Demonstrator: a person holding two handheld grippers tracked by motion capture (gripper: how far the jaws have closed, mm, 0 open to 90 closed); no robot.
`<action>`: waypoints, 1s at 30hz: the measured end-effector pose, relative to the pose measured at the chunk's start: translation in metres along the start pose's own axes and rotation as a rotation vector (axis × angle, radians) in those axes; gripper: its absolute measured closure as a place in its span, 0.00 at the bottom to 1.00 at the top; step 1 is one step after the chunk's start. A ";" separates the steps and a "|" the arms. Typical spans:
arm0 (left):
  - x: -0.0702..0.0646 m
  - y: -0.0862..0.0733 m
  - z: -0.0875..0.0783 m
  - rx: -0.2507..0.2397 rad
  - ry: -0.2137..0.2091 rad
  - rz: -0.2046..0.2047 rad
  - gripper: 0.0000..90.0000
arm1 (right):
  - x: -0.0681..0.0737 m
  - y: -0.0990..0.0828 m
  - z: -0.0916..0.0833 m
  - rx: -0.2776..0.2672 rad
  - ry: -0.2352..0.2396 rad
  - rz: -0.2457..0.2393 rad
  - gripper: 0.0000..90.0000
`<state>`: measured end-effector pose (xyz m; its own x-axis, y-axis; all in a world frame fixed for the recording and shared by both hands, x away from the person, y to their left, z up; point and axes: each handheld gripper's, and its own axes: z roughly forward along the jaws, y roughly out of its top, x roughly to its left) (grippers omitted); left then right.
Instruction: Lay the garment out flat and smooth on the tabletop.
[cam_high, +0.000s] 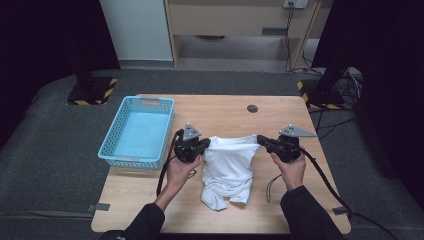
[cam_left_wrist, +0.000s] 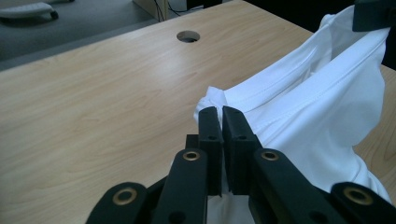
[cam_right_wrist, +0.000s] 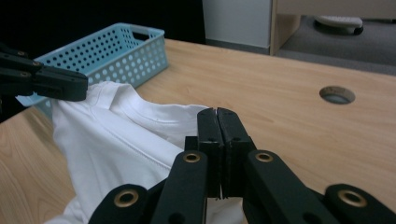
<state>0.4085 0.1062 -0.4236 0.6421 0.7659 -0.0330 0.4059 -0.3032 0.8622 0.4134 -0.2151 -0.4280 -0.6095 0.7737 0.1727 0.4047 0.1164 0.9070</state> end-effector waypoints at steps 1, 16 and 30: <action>0.000 0.003 -0.002 -0.011 0.008 0.009 0.97 | 0.000 0.004 -0.001 -0.011 0.001 0.002 0.99; 0.007 0.084 -0.005 -0.108 0.171 0.114 0.96 | -0.015 0.067 -0.002 -0.162 -0.058 0.070 0.99; 0.054 0.066 0.048 -0.014 0.278 -0.011 0.59 | -0.068 0.060 0.021 -0.163 -0.325 0.150 0.46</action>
<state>0.5010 0.1002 -0.3926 0.4342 0.8957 0.0959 0.4015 -0.2877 0.8695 0.4935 -0.2475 -0.3930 -0.2940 0.9344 0.2011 0.3431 -0.0931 0.9347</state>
